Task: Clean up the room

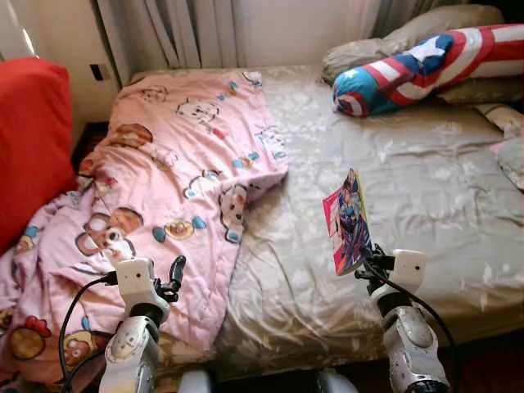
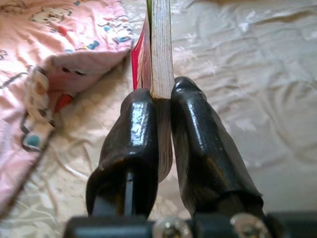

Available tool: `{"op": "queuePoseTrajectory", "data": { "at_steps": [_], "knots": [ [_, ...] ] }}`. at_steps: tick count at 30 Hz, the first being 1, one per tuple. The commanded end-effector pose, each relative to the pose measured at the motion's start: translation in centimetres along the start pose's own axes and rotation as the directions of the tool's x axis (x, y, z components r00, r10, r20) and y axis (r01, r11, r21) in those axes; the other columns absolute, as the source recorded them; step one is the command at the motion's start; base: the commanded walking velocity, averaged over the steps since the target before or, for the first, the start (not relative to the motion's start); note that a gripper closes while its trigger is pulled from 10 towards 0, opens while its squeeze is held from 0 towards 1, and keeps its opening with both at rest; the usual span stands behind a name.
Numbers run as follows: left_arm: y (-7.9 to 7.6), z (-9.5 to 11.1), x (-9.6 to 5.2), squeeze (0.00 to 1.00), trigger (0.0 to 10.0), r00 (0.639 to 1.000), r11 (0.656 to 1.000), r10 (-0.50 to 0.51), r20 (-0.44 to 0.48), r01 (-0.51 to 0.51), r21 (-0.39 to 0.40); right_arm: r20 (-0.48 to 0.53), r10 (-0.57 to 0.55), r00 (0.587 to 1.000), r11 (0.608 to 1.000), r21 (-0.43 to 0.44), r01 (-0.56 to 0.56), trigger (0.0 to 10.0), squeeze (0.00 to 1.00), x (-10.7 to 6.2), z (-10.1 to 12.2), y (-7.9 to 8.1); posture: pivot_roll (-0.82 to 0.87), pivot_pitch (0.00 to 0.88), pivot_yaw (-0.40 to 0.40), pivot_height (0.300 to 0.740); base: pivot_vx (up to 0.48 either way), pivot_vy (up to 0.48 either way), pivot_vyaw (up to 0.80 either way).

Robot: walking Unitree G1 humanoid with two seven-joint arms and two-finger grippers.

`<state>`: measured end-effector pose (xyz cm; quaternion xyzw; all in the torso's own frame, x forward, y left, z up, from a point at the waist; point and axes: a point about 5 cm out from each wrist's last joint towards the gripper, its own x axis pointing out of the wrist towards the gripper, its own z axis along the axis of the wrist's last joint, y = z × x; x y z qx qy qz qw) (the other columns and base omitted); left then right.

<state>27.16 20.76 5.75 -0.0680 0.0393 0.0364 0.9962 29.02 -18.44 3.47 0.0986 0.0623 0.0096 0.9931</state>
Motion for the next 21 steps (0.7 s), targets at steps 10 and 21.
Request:
{"op": "queuePoseTrajectory", "data": {
  "at_steps": [10, 21],
  "knots": [
    [-0.61, -0.35, 0.2, 0.0, 10.0, 1.0, 0.999, -0.027, 0.003, 0.027, -0.016, 0.017, -0.019, 1.0, 0.999, -0.039, 0.02, 10.0, 0.0, 0.09, 0.76, -0.45, 0.01, 0.0, -0.034, 0.74, 0.0, 0.0, 0.0],
    [-0.81, 0.05, 0.5, 0.0, 10.0, 0.999, 0.999, -0.04, 0.024, 0.04, -0.006, 0.027, -0.018, 0.999, 1.0, -0.023, 0.018, 10.0, 0.0, 0.31, 1.09, -0.28, 0.01, 0.0, -0.04, 0.74, 0.0, 0.0, 0.0]
  ]
}}
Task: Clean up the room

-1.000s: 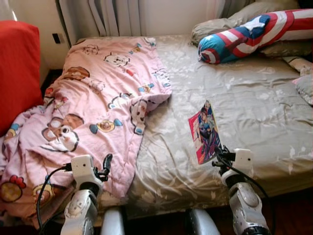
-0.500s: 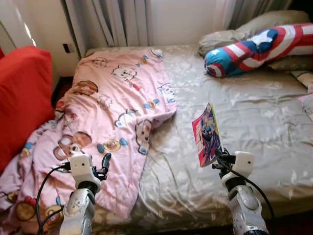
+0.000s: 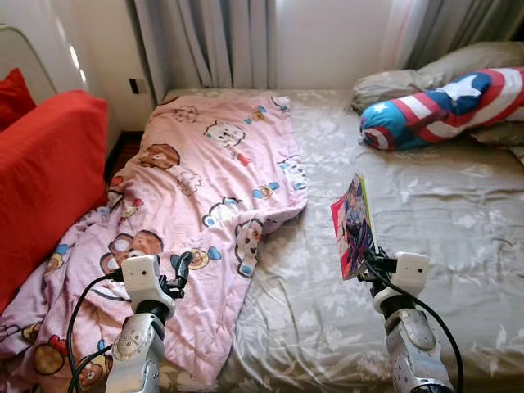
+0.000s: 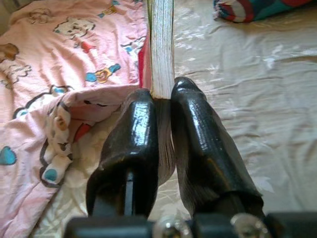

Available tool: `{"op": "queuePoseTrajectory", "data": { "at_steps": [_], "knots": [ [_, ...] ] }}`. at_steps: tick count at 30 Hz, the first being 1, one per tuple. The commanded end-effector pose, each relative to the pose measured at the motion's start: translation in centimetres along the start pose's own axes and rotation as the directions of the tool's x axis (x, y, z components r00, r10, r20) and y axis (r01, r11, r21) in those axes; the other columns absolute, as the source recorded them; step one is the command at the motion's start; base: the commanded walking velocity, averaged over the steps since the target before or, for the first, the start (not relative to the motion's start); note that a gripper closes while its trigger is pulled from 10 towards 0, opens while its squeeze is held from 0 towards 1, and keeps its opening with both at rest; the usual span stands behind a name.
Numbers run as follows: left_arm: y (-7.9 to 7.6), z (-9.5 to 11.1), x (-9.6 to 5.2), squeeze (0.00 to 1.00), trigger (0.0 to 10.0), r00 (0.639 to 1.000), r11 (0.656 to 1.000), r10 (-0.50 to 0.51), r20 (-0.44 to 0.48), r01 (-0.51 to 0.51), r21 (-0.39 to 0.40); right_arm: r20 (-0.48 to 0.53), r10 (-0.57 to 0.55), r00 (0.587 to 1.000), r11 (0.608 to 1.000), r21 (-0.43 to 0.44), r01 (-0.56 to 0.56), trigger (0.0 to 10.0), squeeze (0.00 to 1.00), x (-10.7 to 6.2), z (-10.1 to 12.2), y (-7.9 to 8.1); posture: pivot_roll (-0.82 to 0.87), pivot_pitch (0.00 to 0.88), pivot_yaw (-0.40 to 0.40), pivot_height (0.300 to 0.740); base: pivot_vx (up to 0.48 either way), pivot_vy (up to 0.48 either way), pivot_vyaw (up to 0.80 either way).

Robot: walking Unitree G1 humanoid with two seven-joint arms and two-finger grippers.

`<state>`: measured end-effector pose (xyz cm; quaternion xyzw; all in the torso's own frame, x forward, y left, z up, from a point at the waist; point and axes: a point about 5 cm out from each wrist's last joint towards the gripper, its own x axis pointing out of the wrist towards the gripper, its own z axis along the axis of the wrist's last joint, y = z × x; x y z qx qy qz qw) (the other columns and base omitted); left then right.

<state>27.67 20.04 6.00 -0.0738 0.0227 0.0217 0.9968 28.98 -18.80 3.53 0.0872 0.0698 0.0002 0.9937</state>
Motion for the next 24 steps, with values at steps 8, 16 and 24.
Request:
{"op": "queuePoseTrajectory", "data": {
  "at_steps": [8, 16, 24],
  "knots": [
    [-0.03, 0.0, 0.0, 0.0, 10.0, 1.0, 1.0, -0.007, 0.001, 0.007, 0.008, 0.039, 0.009, 0.999, 1.0, -0.003, -0.009, 10.0, 0.0, 0.48, 1.02, 0.44, 0.02, 0.02, -0.041, 0.74, 0.0, -0.444, 0.0],
    [-0.03, 0.09, -0.06, 0.0, 10.0, 1.0, 1.0, -0.011, 0.004, 0.011, 0.011, 0.038, 0.006, 0.999, 1.0, 0.0, -0.006, 10.0, 0.0, 0.45, 0.95, 0.65, 0.02, 0.034, -0.037, 0.74, 0.0, -0.465, 0.0],
    [-0.06, 0.17, -0.04, 0.0, 10.0, 1.0, 1.0, -0.009, 0.007, 0.009, 0.013, 0.034, 0.004, 0.999, 1.0, -0.003, -0.004, 10.0, 0.0, 0.36, 0.84, 0.57, 0.02, 0.036, -0.038, 0.74, 0.0, -0.467, 0.0]
  ]
}}
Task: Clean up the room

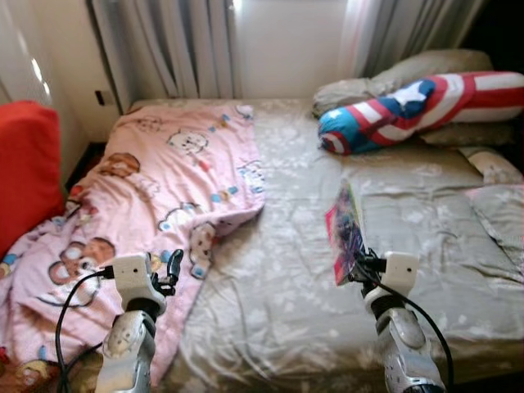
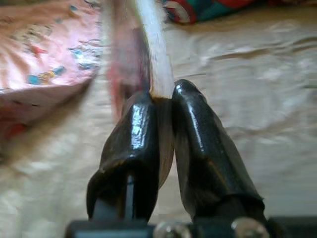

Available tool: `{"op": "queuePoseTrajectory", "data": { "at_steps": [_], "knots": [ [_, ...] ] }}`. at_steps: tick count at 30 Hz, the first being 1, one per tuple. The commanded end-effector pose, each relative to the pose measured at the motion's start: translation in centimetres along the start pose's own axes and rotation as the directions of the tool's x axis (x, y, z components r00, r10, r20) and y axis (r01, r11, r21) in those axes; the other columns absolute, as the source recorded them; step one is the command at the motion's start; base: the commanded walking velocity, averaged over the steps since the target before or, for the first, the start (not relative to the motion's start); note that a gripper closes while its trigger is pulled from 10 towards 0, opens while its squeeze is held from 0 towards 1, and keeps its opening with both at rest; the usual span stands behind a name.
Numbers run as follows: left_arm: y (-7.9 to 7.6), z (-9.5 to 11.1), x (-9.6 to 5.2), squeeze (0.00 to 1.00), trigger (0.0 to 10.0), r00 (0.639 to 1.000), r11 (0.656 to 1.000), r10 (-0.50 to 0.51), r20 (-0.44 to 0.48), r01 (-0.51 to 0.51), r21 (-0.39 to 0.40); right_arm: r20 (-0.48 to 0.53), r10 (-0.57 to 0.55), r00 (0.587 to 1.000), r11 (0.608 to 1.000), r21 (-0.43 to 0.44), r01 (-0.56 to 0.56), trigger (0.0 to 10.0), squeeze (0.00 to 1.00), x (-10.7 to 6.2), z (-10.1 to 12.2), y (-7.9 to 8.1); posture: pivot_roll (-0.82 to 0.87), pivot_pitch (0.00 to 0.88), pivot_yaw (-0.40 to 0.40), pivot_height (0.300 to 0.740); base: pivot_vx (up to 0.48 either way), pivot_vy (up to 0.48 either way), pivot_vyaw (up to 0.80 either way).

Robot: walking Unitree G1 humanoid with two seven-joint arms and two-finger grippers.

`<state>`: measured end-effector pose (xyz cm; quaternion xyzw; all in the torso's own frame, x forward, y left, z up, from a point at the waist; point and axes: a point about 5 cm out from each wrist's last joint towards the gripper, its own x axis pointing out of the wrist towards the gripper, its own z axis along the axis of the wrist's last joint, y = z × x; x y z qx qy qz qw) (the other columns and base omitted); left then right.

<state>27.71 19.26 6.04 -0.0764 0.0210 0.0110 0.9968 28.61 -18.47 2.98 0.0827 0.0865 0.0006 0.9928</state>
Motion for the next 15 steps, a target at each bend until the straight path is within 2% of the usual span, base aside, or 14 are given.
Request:
{"op": "queuePoseTrajectory", "data": {
  "at_steps": [1, 15],
  "knots": [
    [0.72, 0.25, -0.07, 0.0, 10.0, 1.0, 1.0, 0.012, 0.005, -0.012, 0.017, 0.067, 0.006, 0.998, 1.0, 0.006, -0.007, 10.0, 0.0, 0.6, 1.5, 0.33, 0.02, 0.036, -0.038, 0.74, 0.0, -0.469, 0.0],
    [0.54, 0.21, -0.14, 0.0, 10.0, 1.0, 1.0, 0.011, 0.004, -0.011, 0.013, 0.057, 0.02, 0.998, 1.0, 0.0, -0.02, 10.0, 0.0, 0.55, 1.49, 0.24, 0.02, 0.047, -0.041, 0.74, 0.0, -0.467, 0.0]
  ]
}}
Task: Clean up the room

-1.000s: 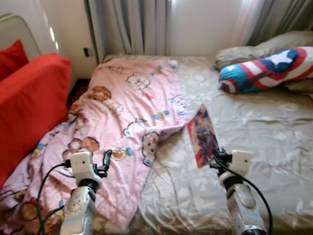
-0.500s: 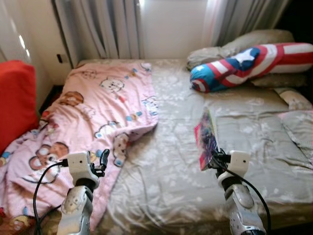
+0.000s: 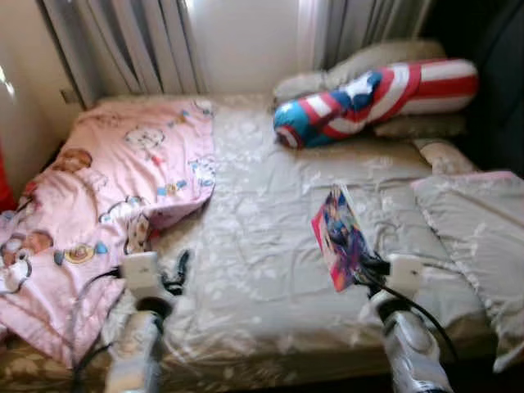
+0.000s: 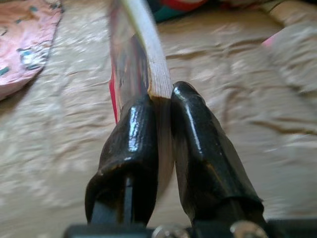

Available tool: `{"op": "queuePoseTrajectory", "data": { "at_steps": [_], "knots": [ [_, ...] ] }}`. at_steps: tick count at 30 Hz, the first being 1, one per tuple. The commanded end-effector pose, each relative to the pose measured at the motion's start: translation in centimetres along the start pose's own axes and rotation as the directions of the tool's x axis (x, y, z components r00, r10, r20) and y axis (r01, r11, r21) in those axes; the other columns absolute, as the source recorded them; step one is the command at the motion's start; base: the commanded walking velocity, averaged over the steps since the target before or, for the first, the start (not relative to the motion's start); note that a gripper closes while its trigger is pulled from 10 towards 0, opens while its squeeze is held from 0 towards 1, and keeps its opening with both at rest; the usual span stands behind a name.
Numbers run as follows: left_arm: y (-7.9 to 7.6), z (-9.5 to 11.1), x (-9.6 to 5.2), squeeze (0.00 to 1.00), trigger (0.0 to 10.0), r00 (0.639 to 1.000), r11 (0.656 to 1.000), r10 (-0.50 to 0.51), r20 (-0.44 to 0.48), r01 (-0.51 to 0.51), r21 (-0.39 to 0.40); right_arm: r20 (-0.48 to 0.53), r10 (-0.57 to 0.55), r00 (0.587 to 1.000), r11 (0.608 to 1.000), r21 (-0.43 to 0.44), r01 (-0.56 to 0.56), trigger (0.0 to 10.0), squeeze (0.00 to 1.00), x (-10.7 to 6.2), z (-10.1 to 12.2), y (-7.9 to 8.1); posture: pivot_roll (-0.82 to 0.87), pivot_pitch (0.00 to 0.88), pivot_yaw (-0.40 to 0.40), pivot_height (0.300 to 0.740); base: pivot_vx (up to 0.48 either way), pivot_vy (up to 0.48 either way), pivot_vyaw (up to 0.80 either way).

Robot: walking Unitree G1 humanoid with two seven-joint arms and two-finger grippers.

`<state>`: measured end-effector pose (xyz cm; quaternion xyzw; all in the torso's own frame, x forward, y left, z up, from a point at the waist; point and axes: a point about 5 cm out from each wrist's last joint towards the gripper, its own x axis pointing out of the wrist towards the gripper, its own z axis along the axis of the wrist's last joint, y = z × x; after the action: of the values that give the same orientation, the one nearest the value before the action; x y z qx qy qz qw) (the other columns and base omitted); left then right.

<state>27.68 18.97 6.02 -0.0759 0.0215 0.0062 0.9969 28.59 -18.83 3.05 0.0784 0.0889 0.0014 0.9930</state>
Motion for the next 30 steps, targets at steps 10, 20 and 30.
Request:
{"op": "queuePoseTrajectory", "data": {
  "at_steps": [10, 20, 30],
  "knots": [
    [0.79, 0.26, -0.12, 0.0, 10.0, 1.0, 1.0, 0.025, 0.004, -0.026, 0.014, 0.054, 0.03, 0.998, 1.0, 0.005, -0.03, 10.0, 0.0, 0.56, 1.3, 0.67, 0.02, 0.05, -0.043, 0.74, 0.0, -0.348, 0.0],
    [0.88, 0.09, -0.27, 0.0, 10.0, 1.0, 1.0, 0.026, -0.004, -0.026, 0.01, 0.047, 0.063, 0.997, 0.998, -0.004, -0.062, 10.0, 0.0, 0.51, 1.2, 0.92, 0.02, 0.049, -0.044, 0.74, 0.0, 0.0, 0.0],
    [0.55, 0.2, -0.09, 0.0, 10.0, 1.0, 1.0, 0.013, 0.003, -0.013, 0.008, 0.055, 0.086, 0.995, 0.996, -0.021, -0.085, 10.0, 0.0, 0.41, 1.24, 1.13, 0.01, 0.035, -0.042, 0.74, 0.0, 0.0, 0.57]
  ]
}}
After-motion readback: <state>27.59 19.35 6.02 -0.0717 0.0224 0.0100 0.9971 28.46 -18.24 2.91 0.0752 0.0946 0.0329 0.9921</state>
